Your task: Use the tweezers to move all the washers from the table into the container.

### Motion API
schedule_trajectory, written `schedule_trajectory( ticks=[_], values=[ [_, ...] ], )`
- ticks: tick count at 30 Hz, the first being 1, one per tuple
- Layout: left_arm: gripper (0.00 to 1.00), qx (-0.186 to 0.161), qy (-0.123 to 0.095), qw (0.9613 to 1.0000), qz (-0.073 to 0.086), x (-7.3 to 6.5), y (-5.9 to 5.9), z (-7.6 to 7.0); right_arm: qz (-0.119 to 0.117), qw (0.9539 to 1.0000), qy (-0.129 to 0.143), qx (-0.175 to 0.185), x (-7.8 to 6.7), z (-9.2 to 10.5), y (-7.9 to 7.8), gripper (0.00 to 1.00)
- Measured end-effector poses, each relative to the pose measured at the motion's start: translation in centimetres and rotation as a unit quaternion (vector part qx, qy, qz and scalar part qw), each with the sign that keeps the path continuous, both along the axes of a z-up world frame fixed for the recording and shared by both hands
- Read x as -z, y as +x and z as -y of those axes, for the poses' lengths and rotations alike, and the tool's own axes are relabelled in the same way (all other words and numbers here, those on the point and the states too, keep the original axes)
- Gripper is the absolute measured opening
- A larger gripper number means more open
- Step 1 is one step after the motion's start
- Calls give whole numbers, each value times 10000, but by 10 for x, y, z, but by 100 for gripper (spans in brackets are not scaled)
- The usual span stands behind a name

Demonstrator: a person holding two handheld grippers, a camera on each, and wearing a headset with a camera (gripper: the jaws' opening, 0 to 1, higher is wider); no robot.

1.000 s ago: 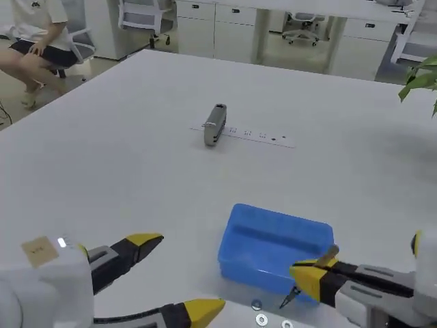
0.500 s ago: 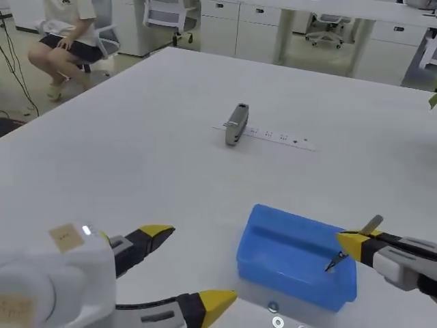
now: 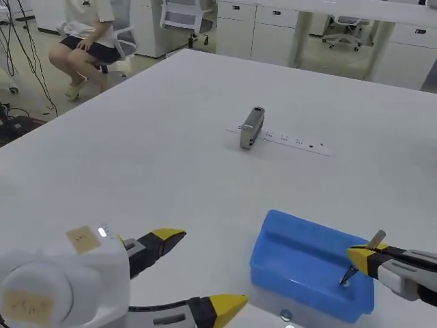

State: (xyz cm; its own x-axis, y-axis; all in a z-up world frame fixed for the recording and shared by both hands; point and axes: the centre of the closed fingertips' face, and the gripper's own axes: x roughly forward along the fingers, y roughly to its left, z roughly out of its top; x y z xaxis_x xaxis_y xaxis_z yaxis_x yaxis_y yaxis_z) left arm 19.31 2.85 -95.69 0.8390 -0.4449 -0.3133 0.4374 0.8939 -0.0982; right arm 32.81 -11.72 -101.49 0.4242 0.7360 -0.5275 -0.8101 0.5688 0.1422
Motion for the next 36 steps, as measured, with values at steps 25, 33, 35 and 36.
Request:
schedule_trajectory(
  ticks=[25, 33, 35, 36],
  values=[
    [68, -120, -243, 9996, 9, -2, 1, -6, 330, 9950, 946, -26, -62, -7, -35, 2],
    [68, -66, -197, 9998, 15, -1, 1, -6, 332, 9914, 1265, 21, -80, -12, -55, 2],
    [67, -60, -198, 9998, 25, -2, 1, -6, 315, 9913, 1280, 4, -81, -12, -61, 2],
    [67, -62, -202, 9998, 32, -2, 1, -6, 306, 9914, 1276, -9, -80, -13, -64, 2]
  ],
)
